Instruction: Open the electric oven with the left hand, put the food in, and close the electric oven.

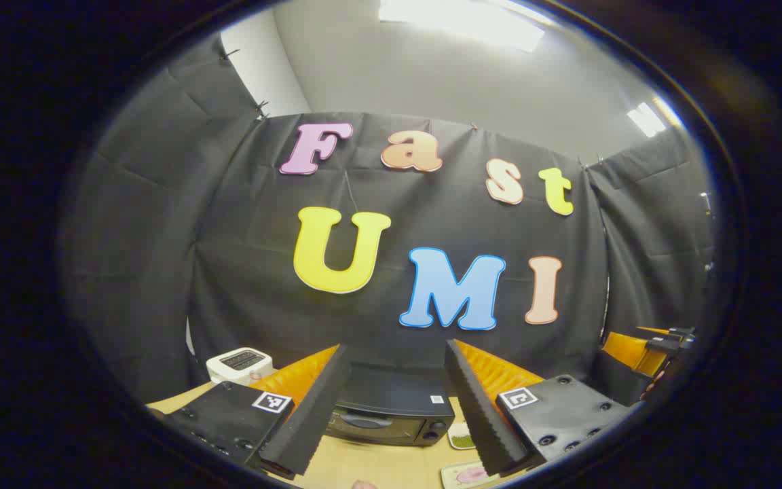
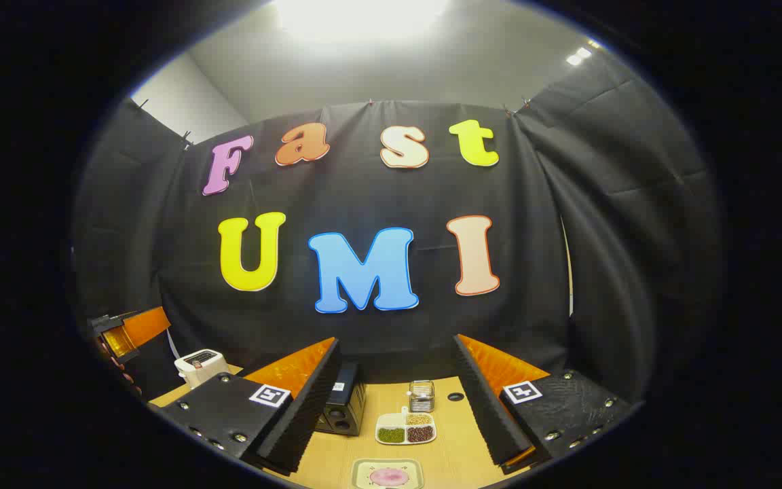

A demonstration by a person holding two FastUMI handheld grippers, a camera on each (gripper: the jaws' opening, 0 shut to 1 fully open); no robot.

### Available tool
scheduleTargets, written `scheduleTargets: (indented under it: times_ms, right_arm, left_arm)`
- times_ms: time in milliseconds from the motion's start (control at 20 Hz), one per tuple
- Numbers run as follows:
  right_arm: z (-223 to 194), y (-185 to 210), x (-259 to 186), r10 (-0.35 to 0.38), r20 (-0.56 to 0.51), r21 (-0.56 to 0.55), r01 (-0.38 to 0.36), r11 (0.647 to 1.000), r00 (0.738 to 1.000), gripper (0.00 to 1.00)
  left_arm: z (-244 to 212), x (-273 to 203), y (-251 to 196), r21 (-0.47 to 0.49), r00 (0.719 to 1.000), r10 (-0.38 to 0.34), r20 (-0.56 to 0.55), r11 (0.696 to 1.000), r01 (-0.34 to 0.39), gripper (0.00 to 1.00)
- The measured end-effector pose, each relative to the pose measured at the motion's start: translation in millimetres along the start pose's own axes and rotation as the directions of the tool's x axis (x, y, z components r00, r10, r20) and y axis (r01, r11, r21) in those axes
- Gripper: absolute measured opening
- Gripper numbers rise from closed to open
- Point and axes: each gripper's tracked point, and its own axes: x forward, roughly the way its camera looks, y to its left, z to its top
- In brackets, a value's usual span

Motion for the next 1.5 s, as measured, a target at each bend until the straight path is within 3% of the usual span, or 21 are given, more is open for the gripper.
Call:
scheduleTargets:
  times_ms: [50,100,300,350,500,550,600,650,700,750,800,1150,1400,1500]
  right_arm:
    - [-0.1,-1.7,2.4,0.003,0.002,0.001,-0.003,1.0,1.0,0.98]
    - [-0.1,-3.2,3.6,0.008,0.004,-0.009,-0.008,1.0,1.0,0.98]
    - [7.1,-8.9,5.0,0.019,0.016,-0.005,-0.019,1.0,1.0,0.98]
    - [6.9,-3.9,3.2,0.036,0.017,0.006,-0.036,0.999,0.999,0.98]
    - [-7.9,-4.1,-2.3,0.058,-0.012,-0.003,-0.058,0.998,0.998,0.98]
    - [-8.6,-1.2,-3.3,0.07,-0.014,0.003,-0.07,0.998,0.997,0.98]
    - [-9.6,1.2,-2.2,0.087,-0.019,0.005,-0.087,0.996,0.996,0.98]
    - [-10.5,3.4,-1.9,0.1,-0.021,0.001,-0.1,0.995,0.995,0.98]
    - [-9.0,1.8,-0.7,0.103,-0.022,0.004,-0.103,0.995,0.994,0.98]
    - [-8.5,5.6,-2.5,0.118,-0.022,0.009,-0.118,0.993,0.993,0.98]
    - [-10.8,8.5,-3.1,0.125,-0.022,0.009,-0.125,0.992,0.992,0.98]
    - [-35.7,16.4,3.5,0.087,-0.062,0.046,-0.084,0.995,0.994,0.98]
    - [-50.2,17.9,12.9,0.012,-0.077,0.059,-0.007,0.998,0.997,0.98]
    - [-52.8,19.9,17.0,-0.007,-0.083,0.047,0.011,0.999,0.997,0.99]
  left_arm:
    - [0.3,0.3,-3.7,0.005,1.0,-0.003,0.001,1.0,0.003,0.92]
    - [1.8,0.2,-7.7,0.017,1.0,-0.008,0.006,1.0,0.008,0.99]
    - [10.1,1.1,-13.9,0.074,1.0,-0.015,0.019,0.997,0.014,0.99]
    - [7.9,0.0,-17.0,0.07,1.0,-0.014,0.018,0.997,0.013,0.95]
    - [0.5,-9.6,-24.8,0.059,1.0,-0.003,-0.003,0.998,0.004,0.99]
    - [3.5,-11.9,-26.0,0.069,1.0,-0.002,0.01,0.998,0.001,0.95]
    - [5.8,-13.1,-27.9,0.078,1.0,-0.001,0.009,0.997,0.0,0.99]
    - [6.9,-14.6,-34.0,0.092,1.0,-0.014,0.006,0.996,0.014,0.99]
    - [12.7,-14.7,-35.1,0.109,1.0,-0.011,0.013,0.994,0.01,0.91]
    - [18.5,-17.2,-34.1,0.118,0.999,-0.006,0.033,0.993,0.002,0.99]
    - [23.0,-17.4,-34.1,0.117,0.998,-0.003,0.056,0.993,-0.004,0.99]
    - [-31.3,8.3,-19.7,0.067,0.999,-0.031,-0.038,0.997,0.034,0.97]
    - [-85.2,57.5,-1.1,0.082,0.988,-0.075,-0.134,0.993,0.087,0.95]
    - [-120.1,82.4,10.3,0.072,0.977,-0.07,-0.204,0.994,0.087,0.99]
